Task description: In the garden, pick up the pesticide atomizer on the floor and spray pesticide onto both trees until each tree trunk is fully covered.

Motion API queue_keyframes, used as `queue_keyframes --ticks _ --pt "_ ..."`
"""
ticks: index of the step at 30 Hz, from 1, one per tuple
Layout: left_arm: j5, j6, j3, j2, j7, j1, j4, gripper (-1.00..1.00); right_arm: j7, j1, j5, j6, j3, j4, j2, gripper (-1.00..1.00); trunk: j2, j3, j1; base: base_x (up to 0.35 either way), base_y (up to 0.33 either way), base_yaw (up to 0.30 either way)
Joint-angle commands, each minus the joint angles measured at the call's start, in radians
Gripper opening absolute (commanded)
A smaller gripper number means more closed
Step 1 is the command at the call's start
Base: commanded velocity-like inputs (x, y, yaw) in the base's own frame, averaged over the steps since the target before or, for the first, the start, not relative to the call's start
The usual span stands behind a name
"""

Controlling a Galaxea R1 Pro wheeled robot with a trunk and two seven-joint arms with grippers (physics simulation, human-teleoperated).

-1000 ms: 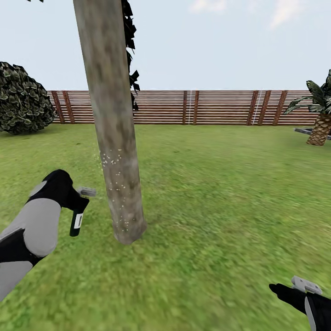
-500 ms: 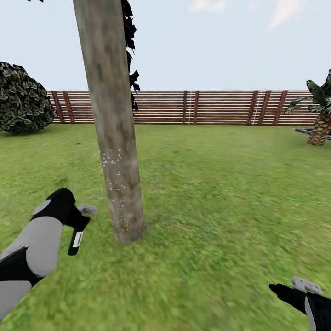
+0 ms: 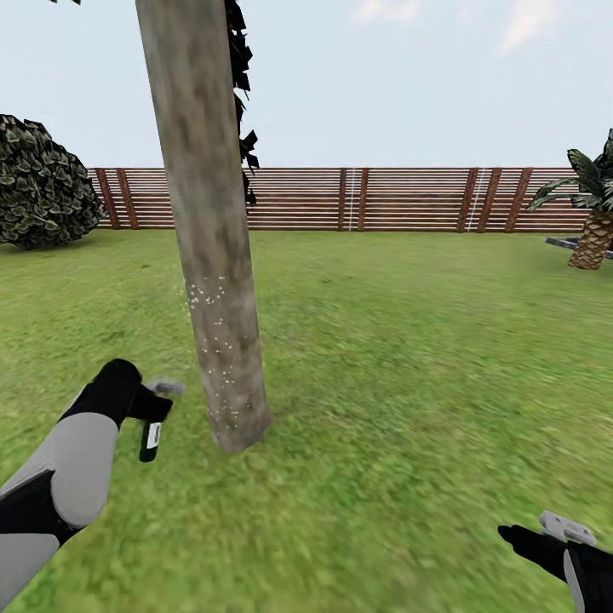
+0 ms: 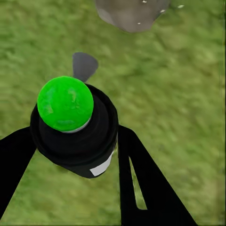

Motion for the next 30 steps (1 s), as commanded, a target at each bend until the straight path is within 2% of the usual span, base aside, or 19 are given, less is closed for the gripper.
queue_keyframes --ticks 1,3,5,11,12,14,16,24,30 --pt "0.018 -0.001 0.003 -0.001 0.001 -0.001 -0.001 -1.0 0.009 -0.001 0.011 0.003 -0.004 -0.001 0.001 1.0 0.0 -0.001 0.0 0.0 0.0 0.0" --pt "0.069 0.0 0.0 0.0 0.014 -0.001 -0.001 -1.0 0.009 -0.001 0.011 0.003 -0.004 -0.001 0.001 1.0 0.0 -0.001 0.0 0.0 0.0 0.0" --pt "0.079 0.001 -0.001 -0.004 0.015 -0.001 -0.002 -1.0 0.009 -0.001 0.011 0.003 -0.004 -0.001 0.001 1.0 0.0 -0.001 0.0 0.0 0.0 0.0" --pt "0.083 0.014 0.0 -0.011 0.015 -0.007 -0.016 -1.0 0.009 -0.001 0.011 0.003 -0.004 -0.001 0.001 1.0 0.0 -0.001 0.0 0.0 0.0 0.0" --pt "0.082 0.022 0.0 -0.011 0.015 -0.008 -0.031 -1.0 0.009 -0.001 0.011 0.003 -0.004 -0.001 0.001 1.0 0.0 -0.001 0.0 0.0 0.0 0.0" --pt "0.083 0.077 0.001 -0.01 0.013 -0.009 -0.117 -1.0 0.009 -0.001 0.011 0.003 -0.004 -0.001 0.001 1.0 0.0 -0.001 0.0 0.0 0.0 0.0" --pt "0.082 0.102 0.0 -0.01 0.012 -0.01 -0.149 -1.0 0.009 -0.001 0.011 0.003 -0.004 -0.001 0.001 1.0 0.0 -0.001 0.0 0.0 0.0 0.0" --pt "0.075 0.104 0.001 -0.011 0.016 -0.004 -0.153 -1.0 0.009 -0.001 0.011 0.003 -0.004 -0.001 0.001 1.0 0.0 -0.001 0.0 0.0 0.0 0.0" --pt "0.079 0.07 0.006 -0.01 0.021 0.019 -0.123 -1.0 0.008 -0.001 0.012 0.003 -0.004 -0.001 0.001 1.0 0.0 -0.001 0.0 0.0 0.0 0.0"
